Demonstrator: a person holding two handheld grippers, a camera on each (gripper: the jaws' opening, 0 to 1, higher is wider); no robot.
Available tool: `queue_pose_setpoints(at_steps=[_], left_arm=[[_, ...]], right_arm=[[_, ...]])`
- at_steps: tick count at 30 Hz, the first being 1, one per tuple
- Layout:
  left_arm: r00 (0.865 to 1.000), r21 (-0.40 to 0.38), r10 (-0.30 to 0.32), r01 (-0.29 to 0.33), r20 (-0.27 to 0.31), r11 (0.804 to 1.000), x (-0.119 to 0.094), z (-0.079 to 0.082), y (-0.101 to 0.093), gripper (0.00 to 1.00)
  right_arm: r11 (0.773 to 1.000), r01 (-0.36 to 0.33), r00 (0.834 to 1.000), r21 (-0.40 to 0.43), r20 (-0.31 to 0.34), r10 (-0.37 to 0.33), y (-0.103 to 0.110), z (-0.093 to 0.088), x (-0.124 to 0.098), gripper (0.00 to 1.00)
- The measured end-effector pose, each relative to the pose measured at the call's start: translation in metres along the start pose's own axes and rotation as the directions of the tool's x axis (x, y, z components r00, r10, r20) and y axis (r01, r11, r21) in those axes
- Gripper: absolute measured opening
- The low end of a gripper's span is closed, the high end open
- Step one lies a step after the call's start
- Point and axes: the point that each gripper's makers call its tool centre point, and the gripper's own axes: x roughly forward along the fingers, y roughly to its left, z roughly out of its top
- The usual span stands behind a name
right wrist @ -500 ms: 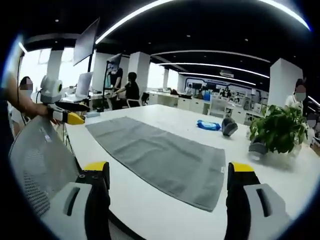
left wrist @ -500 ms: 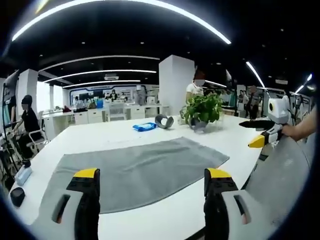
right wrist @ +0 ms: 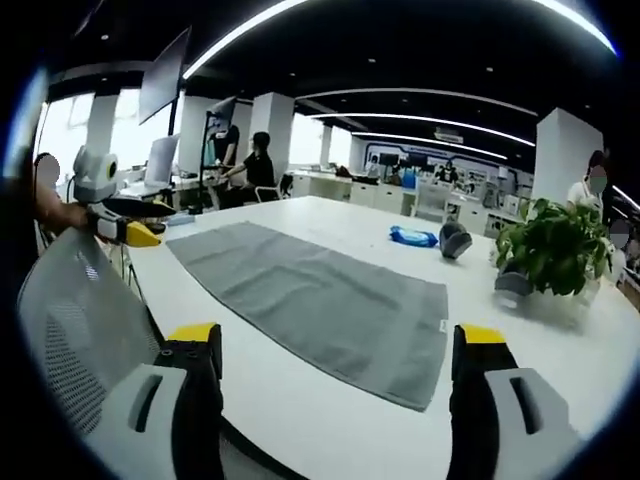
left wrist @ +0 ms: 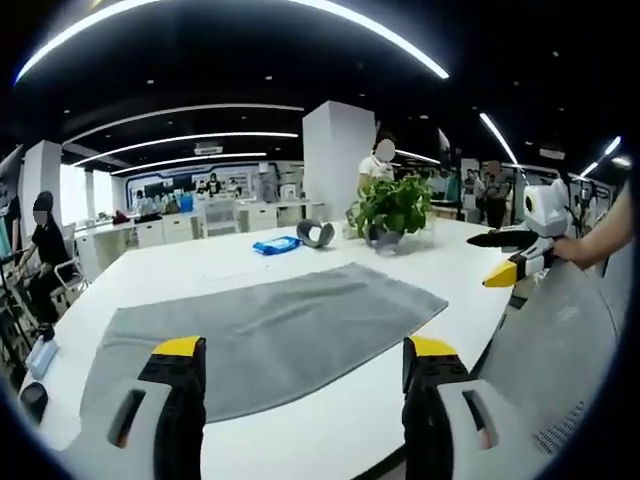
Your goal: Fold the towel on the table until its edges align and the towel forms a compact rectangular stack.
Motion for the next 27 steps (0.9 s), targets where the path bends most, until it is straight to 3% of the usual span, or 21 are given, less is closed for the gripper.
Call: queue_pose_setpoints(at_steps=[3,12,21,25,27], left_arm=[[1.000,-0.002,-0.001,0.001,-0.008,1.000,-0.001,-0.001,-0.001,0.84],[1.000,-0.028,-0.006,0.006,-0.002,1.000,-0.002,0.001,-0.002,0.78],[0.999,-0.039,0.042,-0.043,-0.011,0.998,-0.004,-0.001,0.007,0.82],[0.995,-0.051,0.093,-0.094,-0.016,0.994,-0.005,-0.004,0.017,0.84],[0.995,-0.068,0.096,-0.097,-0.016,0.993,-0.006,-0.004,0.018,0.84]], right_arm=[[1.000,-0.003,0.999,-0.003,-0.054,0.003,-0.001,-0.011,0.002,0.93],[1.000,-0.020,0.995,0.009,-0.095,0.021,0.001,-0.020,0.001,0.89],[0.996,-0.074,0.995,0.040,-0.060,0.076,0.008,-0.015,0.001,0.85],[0.992,-0.100,0.994,0.076,-0.046,0.104,0.009,-0.013,-0.002,0.73],[0.990,-0.104,0.995,0.093,0.006,0.104,0.009,-0.004,-0.004,0.70]])
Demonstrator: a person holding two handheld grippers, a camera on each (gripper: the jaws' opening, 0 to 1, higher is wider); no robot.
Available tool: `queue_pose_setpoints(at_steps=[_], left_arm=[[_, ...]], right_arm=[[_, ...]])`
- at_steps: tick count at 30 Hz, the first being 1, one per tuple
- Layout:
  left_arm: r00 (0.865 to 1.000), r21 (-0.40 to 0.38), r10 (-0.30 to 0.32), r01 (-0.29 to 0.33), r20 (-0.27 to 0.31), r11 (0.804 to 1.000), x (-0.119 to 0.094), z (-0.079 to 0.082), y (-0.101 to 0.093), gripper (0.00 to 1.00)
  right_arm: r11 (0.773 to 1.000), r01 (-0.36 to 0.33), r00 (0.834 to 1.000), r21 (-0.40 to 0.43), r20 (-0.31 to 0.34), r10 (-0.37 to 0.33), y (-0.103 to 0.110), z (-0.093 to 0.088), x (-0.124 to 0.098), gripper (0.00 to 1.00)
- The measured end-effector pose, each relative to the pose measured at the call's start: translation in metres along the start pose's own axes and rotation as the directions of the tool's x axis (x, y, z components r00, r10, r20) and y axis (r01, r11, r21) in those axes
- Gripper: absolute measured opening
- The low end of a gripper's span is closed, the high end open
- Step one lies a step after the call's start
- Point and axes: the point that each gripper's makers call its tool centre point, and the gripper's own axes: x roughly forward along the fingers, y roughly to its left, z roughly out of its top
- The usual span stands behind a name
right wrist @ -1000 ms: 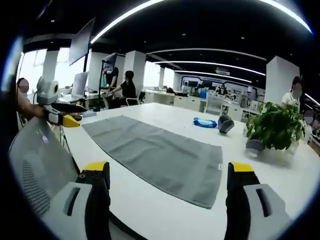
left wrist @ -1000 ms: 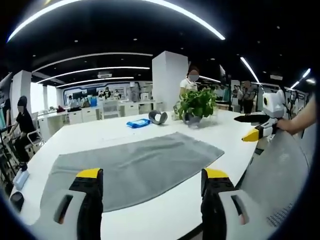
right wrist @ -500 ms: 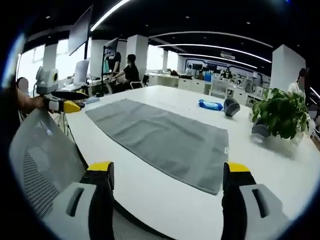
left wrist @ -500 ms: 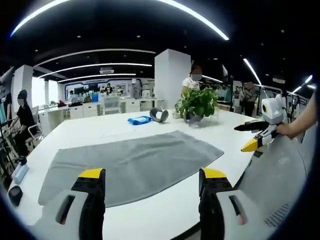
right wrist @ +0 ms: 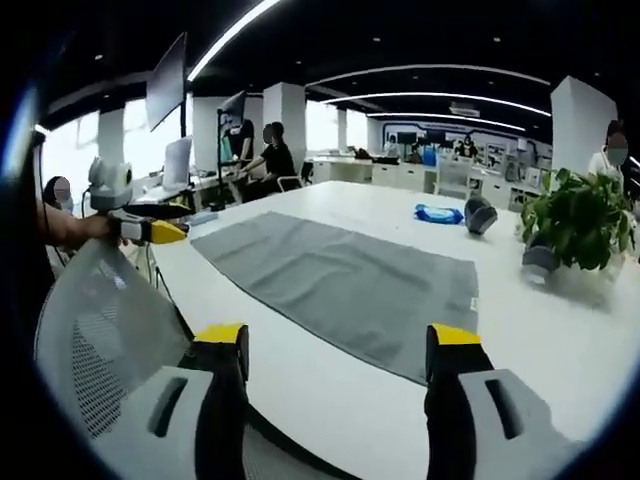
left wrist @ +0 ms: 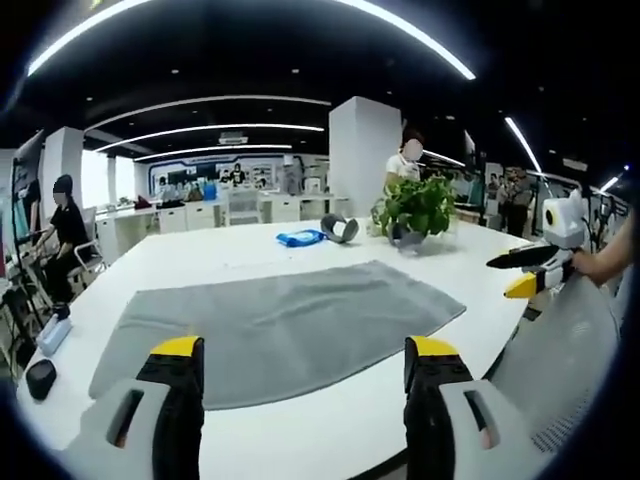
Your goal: Fold the towel on the table until its edges align and the towel forms a compact rectangular stack.
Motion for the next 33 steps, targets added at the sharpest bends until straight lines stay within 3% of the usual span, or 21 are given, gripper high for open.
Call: queue_pose_setpoints(at_steps=[6,9,12,14,15,19,20,22,25,27,29,33], left_arm=[[1.000,-0.001,-0.011,0.011,-0.014,1.000,0.000,-0.002,-0.003,0.85],[1.000,-0.048,-0.012,0.013,0.022,0.999,-0.001,0.006,-0.003,0.84],[1.000,-0.061,0.022,-0.023,-0.009,0.998,-0.001,0.000,0.003,0.86],[0.999,-0.056,0.024,-0.026,-0.032,0.998,0.000,-0.003,0.002,0.87],[0.999,-0.051,0.028,-0.030,-0.041,0.998,0.000,-0.005,0.002,0.87],[0.995,-0.066,0.055,-0.061,-0.086,0.996,0.001,-0.012,0.007,0.87],[0.991,-0.060,0.065,-0.072,-0.116,0.996,0.000,-0.017,0.008,0.86],[0.986,-0.044,0.055,-0.063,-0.158,0.997,0.001,-0.024,0.006,0.84],[0.982,-0.025,0.040,-0.045,-0.183,0.999,0.003,-0.027,0.002,0.83],[0.983,-0.029,0.033,-0.039,-0.182,0.999,0.003,-0.027,0.002,0.83],[0.984,-0.036,0.021,-0.027,-0.179,0.999,0.003,-0.026,-0.001,0.83],[0.989,-0.068,0.008,-0.018,-0.150,0.998,0.002,-0.021,-0.001,0.82]], right_arm=[[0.998,-0.029,0.996,0.048,0.087,0.024,0.001,0.013,-0.004,0.72],[0.997,-0.061,0.993,0.046,0.105,0.056,0.007,0.015,-0.003,0.74],[0.988,-0.156,0.982,0.002,0.110,0.154,0.026,0.017,-0.002,0.77],[0.962,-0.271,0.958,-0.010,0.089,0.271,0.045,0.012,-0.002,0.75],[0.935,-0.355,0.931,-0.001,0.094,0.353,0.057,0.012,-0.003,0.75],[0.870,-0.489,0.869,0.071,0.123,0.479,0.073,0.015,-0.005,0.79],[0.864,-0.500,0.863,0.059,0.122,0.491,0.074,0.016,-0.005,0.80],[0.868,-0.496,0.860,-0.011,0.125,0.494,0.075,0.021,-0.005,0.81],[0.880,-0.472,0.869,-0.049,0.142,0.474,0.068,0.027,-0.002,0.80],[0.906,-0.421,0.897,-0.051,0.128,0.424,0.052,0.030,0.004,0.81],[0.931,-0.364,0.918,-0.040,0.154,0.365,0.035,0.036,0.011,0.82],[0.956,-0.292,0.953,0.028,0.097,0.288,0.010,0.023,0.025,0.85]])
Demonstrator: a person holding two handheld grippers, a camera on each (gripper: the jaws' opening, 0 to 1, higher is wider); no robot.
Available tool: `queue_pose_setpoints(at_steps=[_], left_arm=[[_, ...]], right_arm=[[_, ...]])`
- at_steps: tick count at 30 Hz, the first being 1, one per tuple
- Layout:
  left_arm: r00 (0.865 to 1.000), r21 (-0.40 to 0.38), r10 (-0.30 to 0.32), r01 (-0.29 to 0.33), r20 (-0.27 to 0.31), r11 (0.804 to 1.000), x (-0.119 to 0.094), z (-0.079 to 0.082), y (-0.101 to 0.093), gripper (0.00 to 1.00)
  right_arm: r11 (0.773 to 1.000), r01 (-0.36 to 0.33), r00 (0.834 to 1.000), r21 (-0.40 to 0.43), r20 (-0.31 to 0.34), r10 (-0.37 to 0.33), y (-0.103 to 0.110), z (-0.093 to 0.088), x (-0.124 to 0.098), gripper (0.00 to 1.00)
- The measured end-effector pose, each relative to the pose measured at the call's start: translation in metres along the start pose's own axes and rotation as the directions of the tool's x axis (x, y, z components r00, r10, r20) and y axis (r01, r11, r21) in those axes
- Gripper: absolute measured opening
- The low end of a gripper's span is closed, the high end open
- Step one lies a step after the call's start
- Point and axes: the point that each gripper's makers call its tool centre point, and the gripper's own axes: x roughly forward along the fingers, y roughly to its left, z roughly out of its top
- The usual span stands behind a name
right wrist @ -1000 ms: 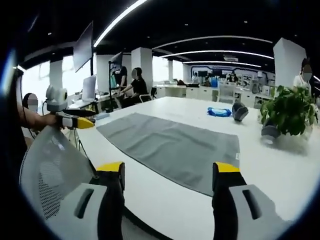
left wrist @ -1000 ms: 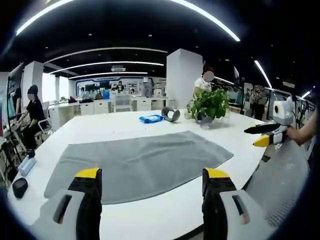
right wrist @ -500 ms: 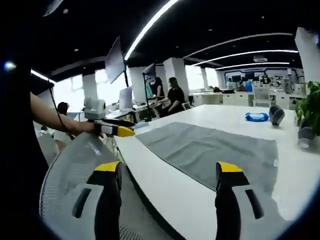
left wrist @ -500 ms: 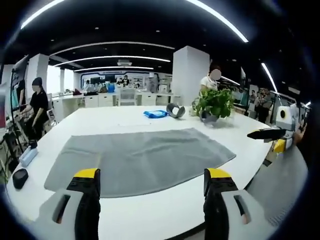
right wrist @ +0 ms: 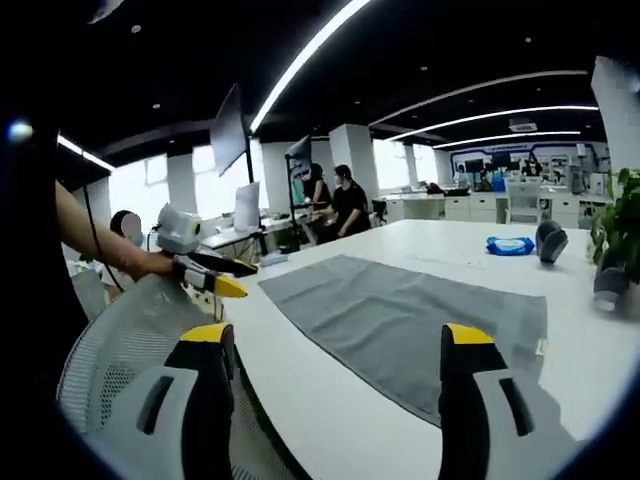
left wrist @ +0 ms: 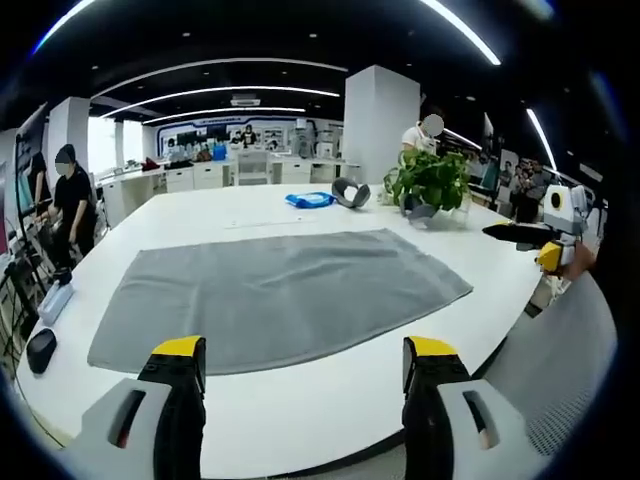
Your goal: Fold the towel on the table until its edges align and the towel forms a compact rectangular stack.
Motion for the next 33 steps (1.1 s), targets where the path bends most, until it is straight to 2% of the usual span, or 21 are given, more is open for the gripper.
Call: queue_pose_setpoints(at_steps=[2,6,7,8,9,11,12,13,14,16,18,20,21,22,23,25,26,29,31,33], left_arm=[[0.999,0.015,-0.016,0.016,0.028,1.000,-0.001,0.005,-0.004,0.80],[0.998,0.009,-0.035,0.035,0.044,0.999,-0.002,0.009,-0.007,0.79],[0.998,0.007,-0.039,0.038,0.049,0.999,-0.003,0.011,-0.008,0.77],[0.997,0.009,-0.040,0.040,0.058,0.999,-0.005,0.014,-0.009,0.74],[0.998,0.008,-0.041,0.040,0.055,0.999,-0.005,0.016,-0.009,0.66],[0.997,0.006,-0.076,0.076,-0.025,0.997,-0.006,0.009,-0.014,0.49],[0.995,0.007,-0.088,0.088,-0.049,0.996,-0.005,0.008,-0.014,0.45],[0.995,0.013,-0.089,0.090,-0.049,0.996,-0.002,0.013,-0.015,0.45],[0.993,0.021,-0.107,0.108,-0.046,0.994,0.001,0.019,-0.018,0.44],[0.986,0.022,-0.159,0.161,-0.050,0.987,0.006,0.031,-0.030,0.34],[0.980,0.054,-0.199,0.199,-0.006,0.979,0.017,0.056,-0.046,0.28],[0.963,0.078,-0.270,0.268,0.014,0.960,0.032,0.073,-0.071,0.25],[0.949,0.089,-0.315,0.313,0.016,0.946,0.040,0.079,-0.087,0.22],[0.942,0.117,-0.334,0.329,0.025,0.937,0.048,0.084,-0.097,0.21],[0.936,0.153,-0.352,0.343,0.032,0.927,0.054,0.087,-0.107,0.19],[0.913,0.200,-0.409,0.400,0.001,0.894,0.070,0.084,-0.135,0.13],[0.891,0.196,-0.453,0.449,-0.023,0.872,0.079,0.078,-0.150,0.12],[0.848,0.164,-0.530,0.526,-0.027,0.834,0.098,0.075,-0.183,0.14],[0.833,0.144,-0.553,0.550,-0.021,0.823,0.110,0.074,-0.200,0.15],[0.822,0.134,-0.569,0.567,-0.029,0.813,0.121,0.072,-0.215,0.17]], right_arm=[[1.000,0.006,1.000,0.004,-0.009,-0.006,-0.006,0.000,-0.001,0.81],[0.999,0.049,0.999,-0.001,-0.019,-0.049,-0.025,-0.002,-0.012,0.75],[0.999,0.050,0.996,0.012,-0.068,-0.049,-0.029,-0.010,-0.016,0.71],[0.998,0.050,0.992,0.029,-0.116,-0.046,-0.032,-0.018,-0.020,0.64],[0.998,0.050,0.989,0.048,-0.142,-0.043,-0.036,-0.022,-0.026,0.58],[0.997,0.059,0.991,0.053,-0.124,-0.052,-0.042,-0.016,-0.033,0.45],[0.997,0.062,0.991,0.056,-0.122,-0.055,-0.045,-0.014,-0.038,0.42],[0.997,0.066,0.990,0.048,-0.129,-0.059,-0.048,-0.013,-0.041,0.39],[0.995,0.095,0.984,0.020,-0.156,-0.091,-0.058,-0.016,-0.047,0.35],[0.991,0.136,0.976,0.017,-0.172,-0.131,-0.071,-0.018,-0.055,0.22],[0.985,0.167,0.971,0.033,-0.177,-0.158,-0.081,-0.020,-0.059,0.19],[0.974,0.227,0.959,0.015,-0.177,-0.220,-0.093,-0.022,-0.062,0.25],[0.972,0.234,0.954,0.003,-0.193,-0.229,-0.096,-0.026,-0.062,0.28],[0.973,0.231,0.948,-0.002,-0.223,-0.226,-0.097,-0.032,-0.062,0.27],[0.969,0.247,0.935,-0.026,-0.256,-0.245,-0.102,-0.041,-0.062,0.25],[0.967,0.253,0.914,-0.041,-0.318,-0.252,-0.107,-0.055,-0.064,0.18],[0.967,0.251,0.917,-0.036,-0.312,-0.250,-0.107,-0.056,-0.062,0.19],[0.966,0.257,0.906,-0.035,-0.339,-0.253,-0.112,-0.064,-0.062,0.23],[0.961,0.268,0.885,-0.066,-0.376,-0.273,-0.117,-0.070,-0.067,0.19],[0.960,0.277,0.874,-0.050,-0.402,-0.273,-0.120,-0.075,-0.071,0.17]])
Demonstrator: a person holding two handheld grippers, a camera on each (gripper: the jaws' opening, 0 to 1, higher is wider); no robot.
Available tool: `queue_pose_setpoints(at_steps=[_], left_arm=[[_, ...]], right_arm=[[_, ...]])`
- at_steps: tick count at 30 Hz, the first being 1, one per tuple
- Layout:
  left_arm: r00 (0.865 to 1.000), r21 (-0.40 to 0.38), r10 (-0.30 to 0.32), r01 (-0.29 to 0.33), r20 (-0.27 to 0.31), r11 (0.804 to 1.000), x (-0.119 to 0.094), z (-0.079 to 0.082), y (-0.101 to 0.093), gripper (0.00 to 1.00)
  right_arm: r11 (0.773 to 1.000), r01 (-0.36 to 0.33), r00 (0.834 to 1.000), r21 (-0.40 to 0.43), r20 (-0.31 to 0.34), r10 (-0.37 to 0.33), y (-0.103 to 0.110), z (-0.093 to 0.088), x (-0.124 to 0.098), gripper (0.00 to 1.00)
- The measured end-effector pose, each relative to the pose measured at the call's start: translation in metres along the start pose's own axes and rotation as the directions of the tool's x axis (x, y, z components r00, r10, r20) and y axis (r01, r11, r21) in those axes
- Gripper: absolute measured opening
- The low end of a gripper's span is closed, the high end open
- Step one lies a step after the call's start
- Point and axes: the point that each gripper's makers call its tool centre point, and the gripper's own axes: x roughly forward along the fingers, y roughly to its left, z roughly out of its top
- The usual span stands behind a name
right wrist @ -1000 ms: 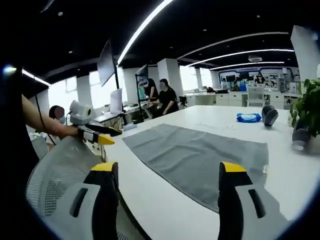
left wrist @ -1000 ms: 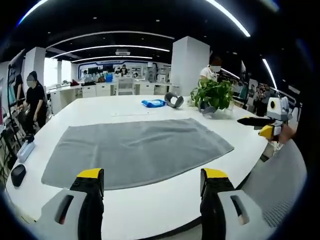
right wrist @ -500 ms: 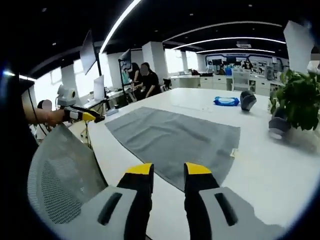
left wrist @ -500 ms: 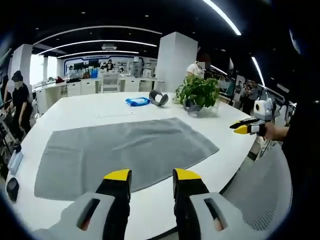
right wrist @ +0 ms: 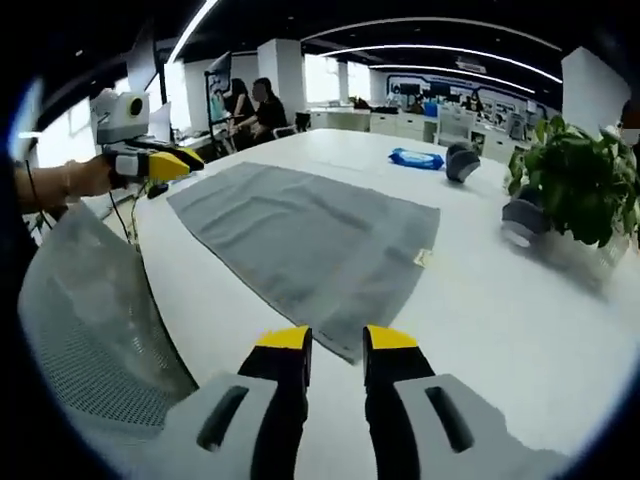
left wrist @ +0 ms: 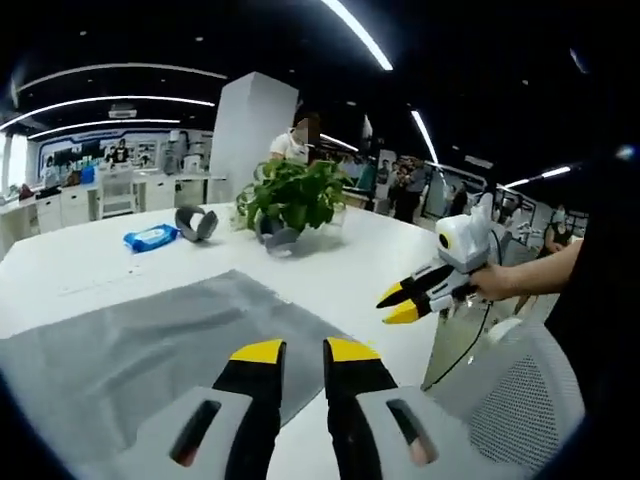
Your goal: Fold the towel on the table until its edges align and the towel forms a compact rectangular stack.
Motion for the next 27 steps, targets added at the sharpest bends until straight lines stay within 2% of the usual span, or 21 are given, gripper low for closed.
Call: queue_pose_setpoints(at_steps=[2,3,5,6,8,10,11,12,13,14,15,16,17,18,19,20,24,25,26,27], left_arm=[[1.000,-0.008,-0.008,0.008,-0.002,1.000,0.017,-0.003,-0.007,0.24],[1.000,-0.021,-0.016,0.016,0.002,1.000,0.022,-0.004,-0.011,0.27],[0.999,-0.079,-0.033,0.033,0.004,0.996,0.035,-0.012,-0.021,0.32],[1.000,-0.079,-0.031,0.030,-0.002,0.996,0.039,-0.016,-0.024,0.33],[1.000,-0.067,-0.004,0.002,-0.020,0.998,0.047,-0.030,-0.029,0.36],[0.999,-0.030,0.036,-0.037,-0.030,0.999,0.050,-0.043,-0.032,0.42],[0.998,-0.022,0.053,-0.053,-0.035,0.998,0.049,-0.049,-0.034,0.46],[0.997,-0.011,0.059,-0.060,-0.040,0.998,0.048,-0.057,-0.038,0.49],[0.997,-0.007,0.056,-0.057,-0.047,0.998,0.047,-0.061,-0.041,0.50],[0.993,0.048,0.014,-0.008,-0.114,0.999,0.047,-0.066,-0.045,0.51],[0.994,0.088,0.005,0.005,-0.108,0.996,0.048,-0.063,-0.046,0.51],[0.998,0.141,0.012,-0.003,-0.067,0.990,0.048,-0.058,-0.044,0.51],[0.998,0.165,0.025,-0.016,-0.054,0.986,0.048,-0.057,-0.040,0.51],[0.997,0.132,0.033,-0.023,-0.075,0.991,0.048,-0.062,-0.038,0.52],[0.994,0.114,0.035,-0.023,-0.100,0.993,0.048,-0.067,-0.035,0.53],[0.994,0.105,0.034,-0.023,-0.104,0.994,0.048,-0.068,-0.034,0.53],[0.996,0.090,0.040,-0.032,-0.084,0.995,0.048,-0.065,-0.031,0.53],[0.996,0.092,0.039,-0.032,-0.082,0.995,0.048,-0.065,-0.032,0.53],[0.996,0.098,0.039,-0.031,-0.082,0.995,0.048,-0.065,-0.032,0.53],[0.996,0.103,0.035,-0.026,-0.086,0.994,0.049,-0.065,-0.033,0.53]], right_arm=[[0.995,-0.023,1.000,0.102,0.022,0.021,0.000,0.001,0.001,0.23],[0.992,-0.026,1.000,0.121,0.008,0.025,-0.001,-0.002,0.001,0.24],[0.996,-0.012,1.000,0.088,-0.019,0.013,-0.007,-0.008,0.004,0.20],[0.996,-0.010,0.999,0.092,-0.044,0.014,-0.009,-0.013,0.007,0.18],[0.992,-0.011,0.999,0.129,-0.048,0.018,-0.012,-0.016,0.012,0.20],[0.976,-0.028,0.998,0.217,-0.043,0.039,-0.013,-0.017,0.019,0.23],[0.975,-0.025,0.998,0.222,-0.053,0.038,-0.016,-0.019,0.023,0.24],[0.976,-0.020,0.997,0.215,-0.065,0.035,-0.018,-0.021,0.027,0.24],[0.983,-0.011,0.992,0.185,-0.119,0.033,-0.021,-0.030,0.031,0.23],[0.987,-0.009,0.989,0.162,-0.143,0.033,-0.022,-0.033,0.035,0.23],[0.987,-0.011,0.986,0.161,-0.163,0.038,-0.022,-0.036,0.040,0.22],[0.986,-0.018,0.985,0.164,-0.166,0.046,-0.021,-0.037,0.045,0.22],[0.988,-0.027,0.980,0.151,-0.189,0.056,-0.018,-0.040,0.049,0.22],[0.990,-0.033,0.977,0.136,-0.205,0.061,-0.017,-0.042,0.050,0.21],[0.996,-0.030,0.973,0.082,-0.224,0.048,-0.018,-0.044,0.053,0.20],[0.998,-0.031,0.971,0.062,-0.233,0.045,-0.017,-0.045,0.055,0.18],[0.999,-0.039,0.964,0.038,-0.263,0.047,-0.011,-0.049,0.061,0.15],[0.999,-0.032,0.960,0.015,-0.279,0.035,-0.012,-0.052,0.061,0.15],[0.997,-0.045,0.964,-0.063,-0.264,0.027,-0.014,-0.048,0.062,0.13],[0.999,-0.031,0.962,-0.037,-0.274,0.019,-0.012,-0.052,0.061,0.10]])
